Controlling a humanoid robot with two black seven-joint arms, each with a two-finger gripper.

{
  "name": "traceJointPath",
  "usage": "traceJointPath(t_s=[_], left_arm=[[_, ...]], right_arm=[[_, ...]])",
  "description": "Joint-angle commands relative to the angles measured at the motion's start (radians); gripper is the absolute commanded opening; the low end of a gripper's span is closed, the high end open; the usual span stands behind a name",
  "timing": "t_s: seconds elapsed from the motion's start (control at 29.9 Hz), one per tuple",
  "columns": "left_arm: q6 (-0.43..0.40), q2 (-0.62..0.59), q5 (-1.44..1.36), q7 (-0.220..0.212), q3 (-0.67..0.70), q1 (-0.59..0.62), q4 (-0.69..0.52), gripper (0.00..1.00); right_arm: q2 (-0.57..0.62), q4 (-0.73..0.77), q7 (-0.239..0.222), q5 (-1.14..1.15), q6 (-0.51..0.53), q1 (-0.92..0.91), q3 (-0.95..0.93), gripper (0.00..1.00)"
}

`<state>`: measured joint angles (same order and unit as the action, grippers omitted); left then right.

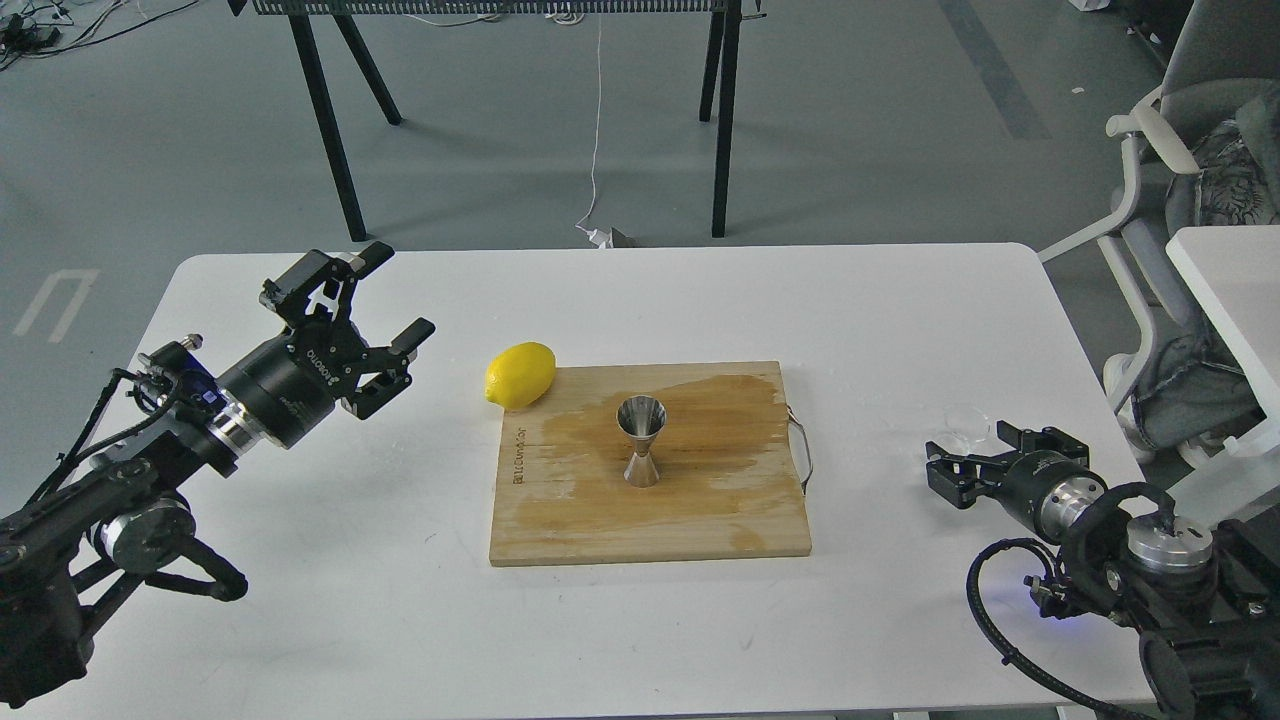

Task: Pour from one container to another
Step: 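Grasp the small clear glass cup with the right gripper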

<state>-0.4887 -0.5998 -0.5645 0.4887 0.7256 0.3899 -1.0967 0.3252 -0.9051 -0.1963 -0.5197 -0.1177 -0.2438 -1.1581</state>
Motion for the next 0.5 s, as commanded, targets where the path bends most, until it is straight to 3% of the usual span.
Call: traceJointPath(t_s=[0.0, 0.47], left_arm=[[0.000, 0.000, 0.000, 0.000, 0.000, -0.002, 0.000, 0.97], [0.000, 0.000, 0.000, 0.000, 0.000, -0.002, 0.000, 0.97]], right_arm=[[0.000, -0.001, 0.001, 0.009, 0.004, -0.002, 0.000, 0.81], [-0.005, -0.001, 0.001, 0.026, 0.004, -0.006, 0.000, 0.71]])
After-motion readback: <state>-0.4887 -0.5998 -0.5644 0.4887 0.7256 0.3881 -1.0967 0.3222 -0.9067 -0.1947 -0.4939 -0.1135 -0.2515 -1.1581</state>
